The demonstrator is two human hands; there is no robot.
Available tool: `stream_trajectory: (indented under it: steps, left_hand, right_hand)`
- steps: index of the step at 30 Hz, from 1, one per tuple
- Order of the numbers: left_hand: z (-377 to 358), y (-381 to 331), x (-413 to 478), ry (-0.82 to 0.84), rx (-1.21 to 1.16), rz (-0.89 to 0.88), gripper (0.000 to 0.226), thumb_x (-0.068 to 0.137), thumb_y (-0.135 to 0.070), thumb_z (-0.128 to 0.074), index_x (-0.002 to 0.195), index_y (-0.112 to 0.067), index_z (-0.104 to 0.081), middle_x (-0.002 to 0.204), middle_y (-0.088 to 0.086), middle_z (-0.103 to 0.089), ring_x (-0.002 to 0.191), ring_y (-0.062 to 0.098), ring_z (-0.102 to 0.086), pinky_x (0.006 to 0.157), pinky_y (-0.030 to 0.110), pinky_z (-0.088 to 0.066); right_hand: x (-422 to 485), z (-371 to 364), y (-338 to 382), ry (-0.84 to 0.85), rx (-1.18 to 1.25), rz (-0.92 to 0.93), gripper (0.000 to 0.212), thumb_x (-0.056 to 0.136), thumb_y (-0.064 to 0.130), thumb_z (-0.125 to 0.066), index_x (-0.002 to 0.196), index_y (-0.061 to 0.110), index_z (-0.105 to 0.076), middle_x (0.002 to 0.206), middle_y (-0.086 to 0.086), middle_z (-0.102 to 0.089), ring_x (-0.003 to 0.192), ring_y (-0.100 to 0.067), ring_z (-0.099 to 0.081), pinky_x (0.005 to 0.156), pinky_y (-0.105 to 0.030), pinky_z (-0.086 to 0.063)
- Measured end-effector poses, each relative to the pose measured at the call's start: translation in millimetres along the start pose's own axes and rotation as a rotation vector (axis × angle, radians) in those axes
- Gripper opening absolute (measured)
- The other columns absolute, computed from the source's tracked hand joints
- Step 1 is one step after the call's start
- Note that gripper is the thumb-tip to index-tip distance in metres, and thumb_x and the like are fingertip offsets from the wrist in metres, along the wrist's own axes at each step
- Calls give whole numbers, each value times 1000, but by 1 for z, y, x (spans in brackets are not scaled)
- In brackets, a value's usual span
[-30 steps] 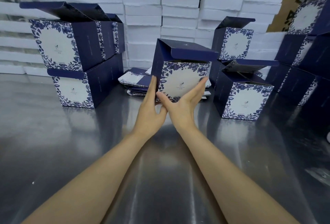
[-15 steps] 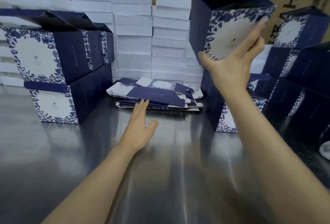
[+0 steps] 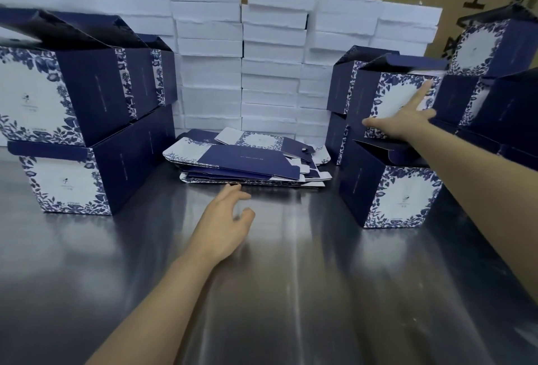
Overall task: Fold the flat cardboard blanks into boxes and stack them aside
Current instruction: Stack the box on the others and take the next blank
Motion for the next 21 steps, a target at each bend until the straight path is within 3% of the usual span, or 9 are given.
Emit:
stream_trajectory:
  steps: [2, 4, 7, 11, 13, 15, 17, 19, 21]
  left_hand:
    - [-1, 1, 1, 2, 26, -4, 29, 94, -18, -49, 120, -21, -61, 152, -8, -36, 146, 4, -15, 113, 35, -31]
    - [-2, 2, 2, -5, 37, -18, 26, 93, -18, -49, 115, -23, -63, 152, -8, -36, 146, 3, -14, 108, 21, -32]
    - [0, 2, 4, -23, 13, -22, 24, 93, -15, -50, 111, -21, -64, 153, -6, -34, 146, 4, -14, 78, -7, -30]
    - [0, 1, 5, -29, -31, -21, 23, 92, -14, -49, 107, -20, -66, 153, -5, -36, 146, 4, -16, 76, -7, -31]
    - [2, 0, 6, -37, -14, -31, 23, 92, -14, -49, 106, -20, -66, 152, -4, -38, 145, 5, -20, 95, 3, -26]
    - [3, -2, 5, -36, 12, -26, 23, 92, -13, -49, 106, -18, -67, 150, -3, -41, 143, 7, -25, 102, 12, -18]
    - [5, -7, 2, -46, 29, -44, 24, 91, -11, -50, 107, -13, -67, 145, -1, -47, 139, 9, -32, 99, 4, -14]
    - [10, -17, -5, -89, 50, -102, 23, 91, -8, -49, 104, -10, -68, 130, 1, -58, 126, 15, -48, 97, 2, -22]
    - [18, -26, -16, -160, 89, -125, 21, 91, -10, -47, 92, -13, -68, 104, -2, -67, 100, 18, -58, 90, 25, -44]
  right_hand:
    - [5, -2, 0, 12, 0, -25, 141, 67, 60, -79, 141, 30, 38, 153, -31, -5, 134, -48, -31, 109, -53, -26]
    - [9, -4, -1, 15, 7, -35, 141, 67, 59, -79, 141, 32, 38, 153, -32, -7, 136, -46, -27, 110, -55, -24]
    - [11, -5, -5, 41, 34, -37, 139, 69, 58, -78, 140, 31, 39, 155, -30, -10, 140, -44, -23, 111, -55, -22]
    - [3, 8, 2, 166, 0, -39, 134, 75, 64, -69, 144, 16, 34, 159, -25, -3, 145, -44, -12, 116, -55, -17]
    - [-19, 27, 18, 54, -14, 20, 116, 84, 58, -64, 151, 9, 18, 160, -24, 4, 146, -43, 0, 117, -54, -11]
    - [-59, 44, 45, -156, 139, 278, 84, 93, 37, -59, 154, 8, -9, 159, -20, -10, 147, -35, -9, 116, -48, -17]
    - [-116, 49, 64, -258, 419, 593, 51, 91, 20, -54, 140, 11, -42, 142, -12, -44, 131, -23, -41, 107, -35, -35]
    - [-161, 31, 69, -121, 681, 667, 15, 89, 17, -52, 101, 17, -62, 97, -5, -68, 86, -17, -65, 76, -27, -51]
    - [-190, -9, 71, 62, 805, 582, 28, 91, 18, -52, 64, 11, -53, 54, -1, -57, 45, -18, -52, 50, -25, -38]
Point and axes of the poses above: each hand's wrist, its own x-axis towards the middle knuckle, its own z-axis out of the back of the hand, y = z × x, the point moved 6 cm from there along x, towards the middle knuckle
